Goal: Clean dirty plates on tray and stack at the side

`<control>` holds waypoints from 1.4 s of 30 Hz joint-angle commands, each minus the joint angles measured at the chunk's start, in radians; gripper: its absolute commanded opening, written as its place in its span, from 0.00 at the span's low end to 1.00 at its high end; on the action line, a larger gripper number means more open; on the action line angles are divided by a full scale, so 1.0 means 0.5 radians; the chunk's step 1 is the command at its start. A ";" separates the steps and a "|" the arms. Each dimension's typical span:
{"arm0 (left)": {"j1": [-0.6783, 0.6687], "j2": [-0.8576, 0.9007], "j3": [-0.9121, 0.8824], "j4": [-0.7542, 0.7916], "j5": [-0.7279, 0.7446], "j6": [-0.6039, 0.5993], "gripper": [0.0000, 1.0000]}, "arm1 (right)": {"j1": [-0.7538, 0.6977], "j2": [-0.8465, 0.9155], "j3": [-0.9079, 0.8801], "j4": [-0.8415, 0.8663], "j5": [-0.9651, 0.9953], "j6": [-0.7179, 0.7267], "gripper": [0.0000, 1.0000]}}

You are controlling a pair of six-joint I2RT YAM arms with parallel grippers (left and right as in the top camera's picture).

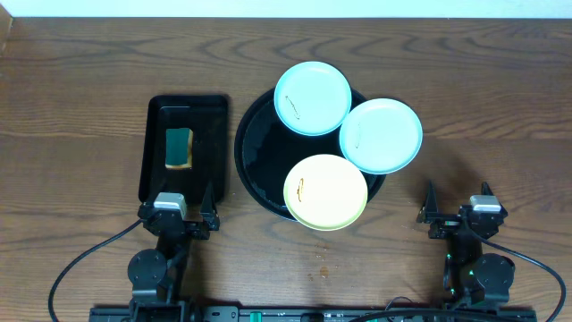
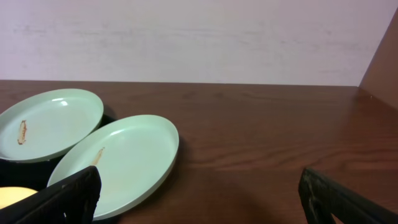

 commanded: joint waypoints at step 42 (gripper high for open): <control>-0.009 0.022 0.200 -0.034 0.188 -0.519 0.88 | -0.007 -0.001 -0.002 0.007 0.014 0.030 0.99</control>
